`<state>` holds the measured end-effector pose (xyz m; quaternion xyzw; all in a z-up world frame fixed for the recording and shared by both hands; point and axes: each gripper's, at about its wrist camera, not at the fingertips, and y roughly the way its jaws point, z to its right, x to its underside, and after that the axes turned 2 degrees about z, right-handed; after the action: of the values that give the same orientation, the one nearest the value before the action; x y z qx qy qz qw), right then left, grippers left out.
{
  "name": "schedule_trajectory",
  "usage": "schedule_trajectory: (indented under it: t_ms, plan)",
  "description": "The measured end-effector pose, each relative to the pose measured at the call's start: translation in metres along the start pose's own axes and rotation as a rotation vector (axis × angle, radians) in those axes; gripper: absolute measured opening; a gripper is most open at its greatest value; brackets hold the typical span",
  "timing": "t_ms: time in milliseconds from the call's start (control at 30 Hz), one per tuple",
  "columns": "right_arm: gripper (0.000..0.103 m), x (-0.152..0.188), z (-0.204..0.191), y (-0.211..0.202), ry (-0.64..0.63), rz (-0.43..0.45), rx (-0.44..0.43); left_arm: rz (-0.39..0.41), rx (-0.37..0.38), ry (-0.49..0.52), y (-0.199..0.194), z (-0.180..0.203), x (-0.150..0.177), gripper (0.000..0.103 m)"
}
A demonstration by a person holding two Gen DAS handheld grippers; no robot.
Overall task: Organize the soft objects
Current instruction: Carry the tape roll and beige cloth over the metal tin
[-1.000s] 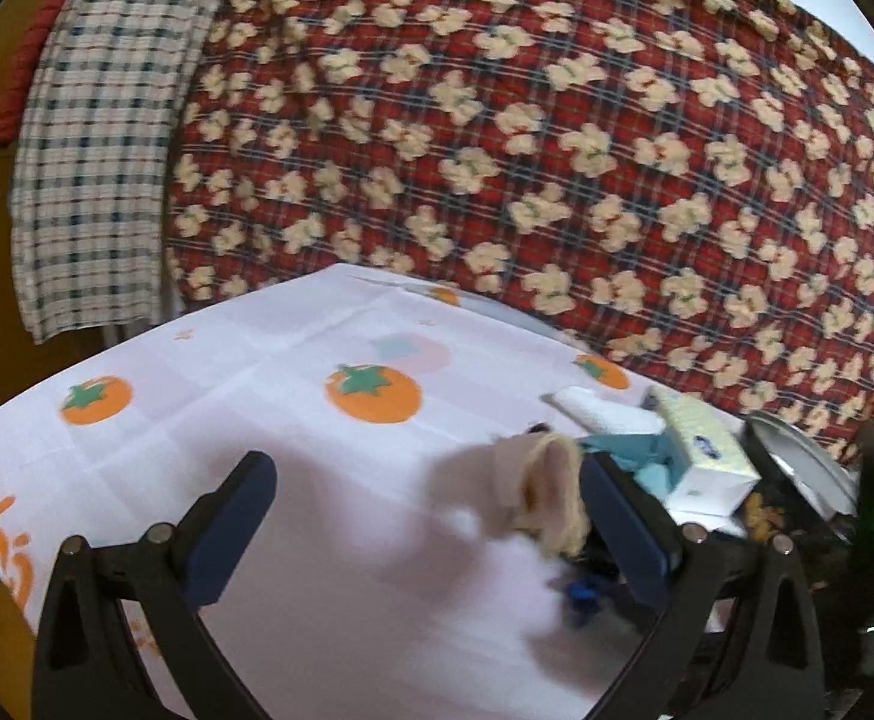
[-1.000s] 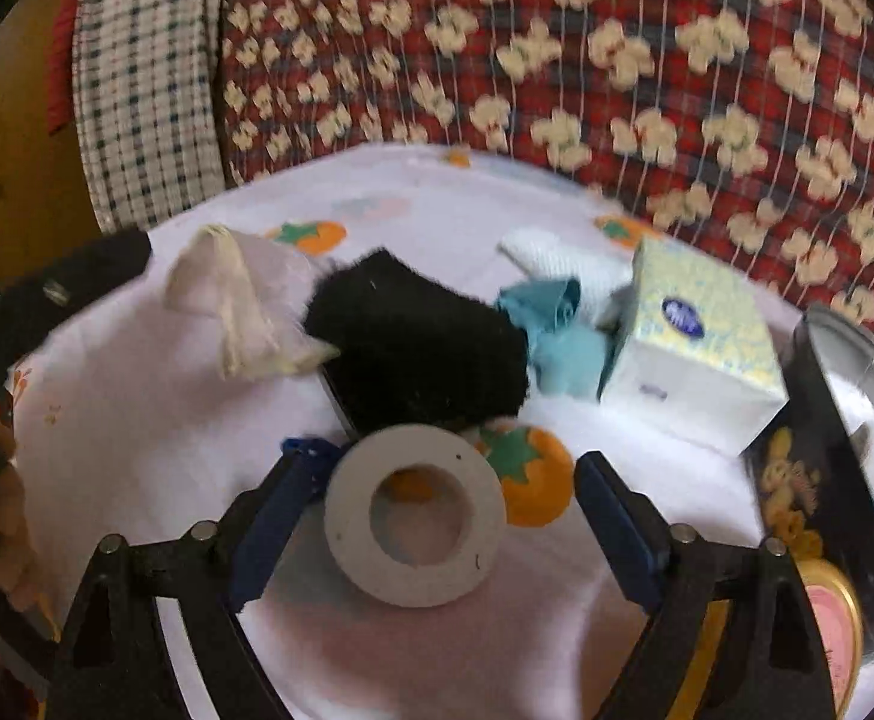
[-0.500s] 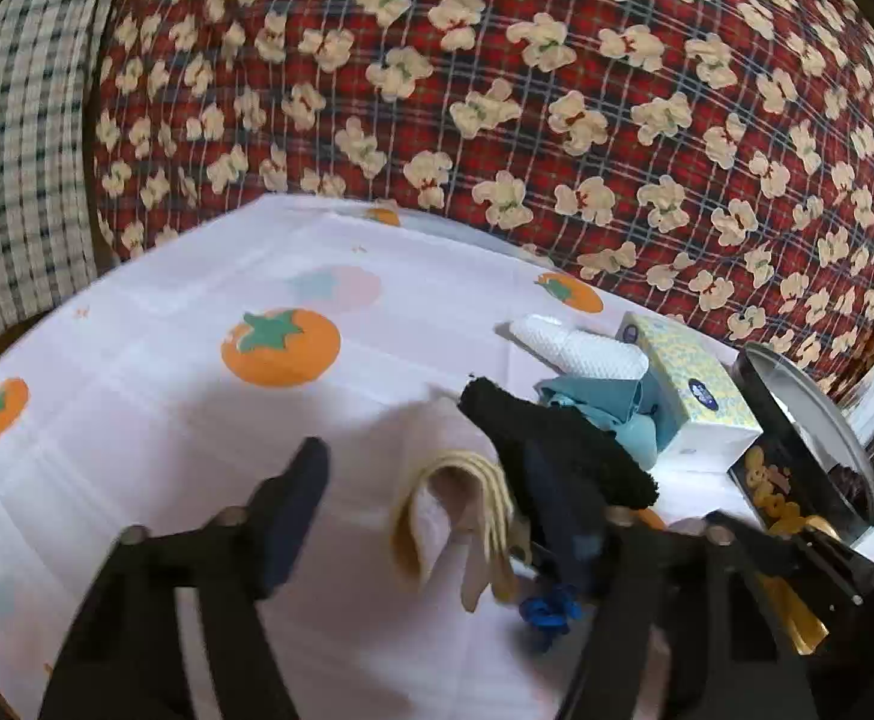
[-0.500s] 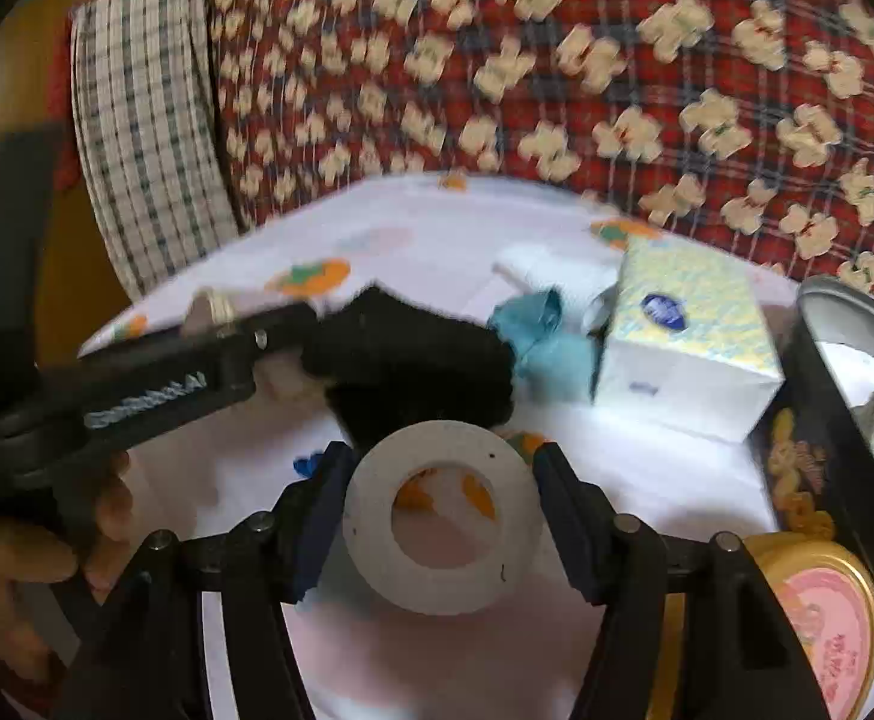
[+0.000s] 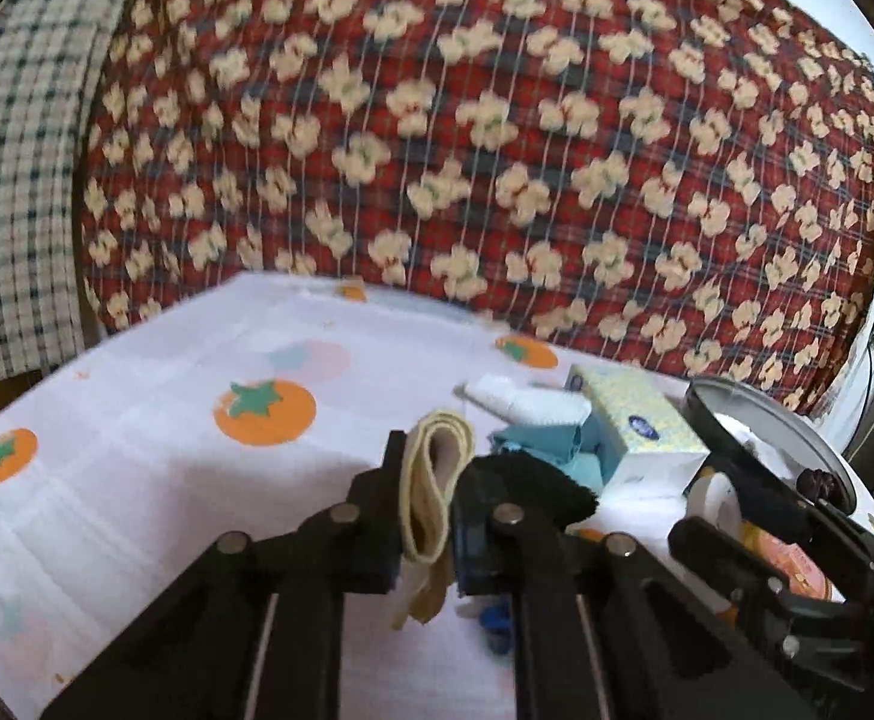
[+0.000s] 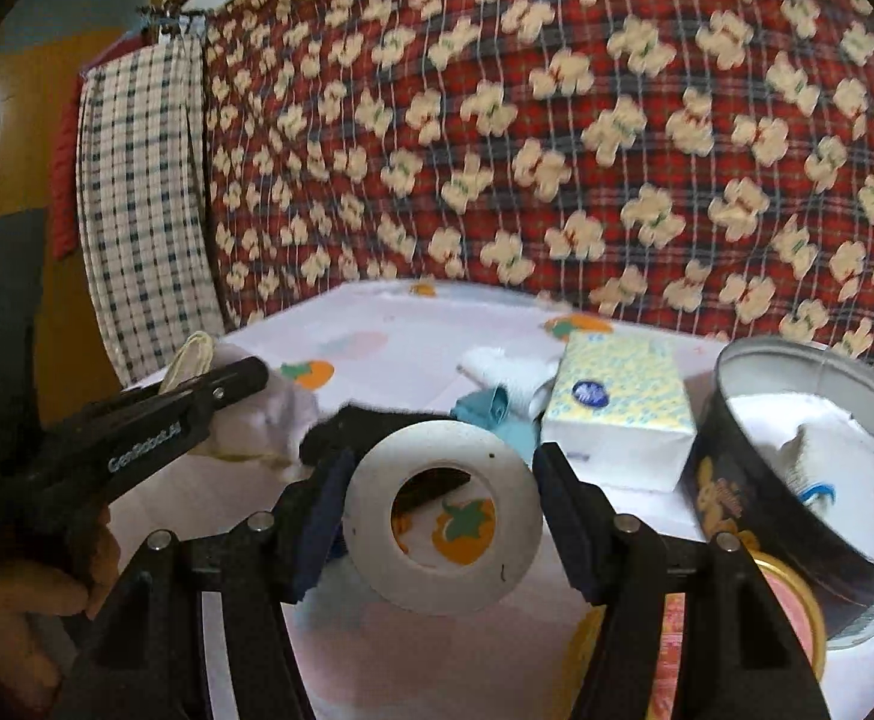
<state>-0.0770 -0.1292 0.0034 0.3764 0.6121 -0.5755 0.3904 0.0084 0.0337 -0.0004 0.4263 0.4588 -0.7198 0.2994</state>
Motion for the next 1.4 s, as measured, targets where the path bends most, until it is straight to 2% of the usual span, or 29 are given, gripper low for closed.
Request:
schedule_trajectory:
  t_ms: [233,400,633,933,1133,1267,1400]
  plan:
    - [0.065,0.000,0.002,-0.027,0.019,0.146,0.067,0.125,-0.014,0.008,-0.028,0.003,0.001,0.010]
    - [0.065,-0.001,0.004,-0.031,0.026,0.161,0.083,0.173,0.015,0.009,-0.042,0.002,0.004,0.010]
    - [0.065,0.000,0.015,-0.034,0.080,0.172,0.102,0.181,0.055,0.004,-0.052,0.007,0.009,0.010]
    - [0.064,0.002,0.022,-0.044,0.118,0.213,0.125,0.281,0.141,0.006,-0.088,0.016,-0.011,0.010]
    - [0.064,0.003,0.028,-0.047,0.151,0.224,0.114,0.301,0.171,0.023,-0.100,0.029,-0.018,0.010]
    - [0.064,0.004,0.035,-0.050,0.177,0.221,0.097,0.287,0.178,0.031,-0.099,0.039,-0.018,0.010]
    - [0.064,0.006,0.044,-0.061,0.162,0.235,0.127,0.272,0.192,0.036,-0.096,0.050,-0.017,0.010]
